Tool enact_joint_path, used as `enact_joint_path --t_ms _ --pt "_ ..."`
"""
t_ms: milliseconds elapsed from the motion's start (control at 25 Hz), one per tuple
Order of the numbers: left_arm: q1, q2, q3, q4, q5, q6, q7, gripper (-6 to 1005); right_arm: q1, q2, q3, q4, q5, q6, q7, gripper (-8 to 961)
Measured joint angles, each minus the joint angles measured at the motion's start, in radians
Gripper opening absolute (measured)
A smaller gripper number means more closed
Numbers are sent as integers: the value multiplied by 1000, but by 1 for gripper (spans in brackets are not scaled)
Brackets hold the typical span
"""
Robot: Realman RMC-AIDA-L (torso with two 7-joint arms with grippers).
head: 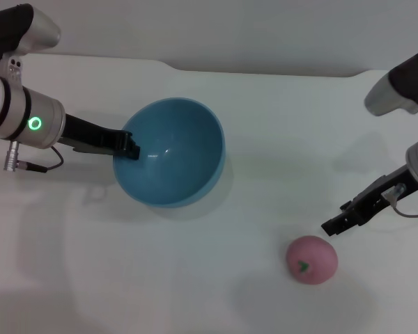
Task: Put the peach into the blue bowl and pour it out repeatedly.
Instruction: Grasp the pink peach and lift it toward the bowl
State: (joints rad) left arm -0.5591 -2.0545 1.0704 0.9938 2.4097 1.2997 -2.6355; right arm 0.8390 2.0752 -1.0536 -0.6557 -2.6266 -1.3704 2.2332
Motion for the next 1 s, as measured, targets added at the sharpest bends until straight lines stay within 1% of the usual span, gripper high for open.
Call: enact_joint_path --t_ms 80,520,880,1000 --pt "0 0 0 1 -2 0 0 -2 4 1 -18 -1 4 -5 11 643" --pt "-8 -3 2 -2 -3 -22 -1 0 2 2 -44 -11 80 -65 8 643" --pt "-9 -4 4 -3 -56 -43 8 -1 6 6 -192 6 121 -71 7 642" --pt "-9 -4 7 -4 -56 -47 8 -1 4 7 -215 8 140 -44 7 613"
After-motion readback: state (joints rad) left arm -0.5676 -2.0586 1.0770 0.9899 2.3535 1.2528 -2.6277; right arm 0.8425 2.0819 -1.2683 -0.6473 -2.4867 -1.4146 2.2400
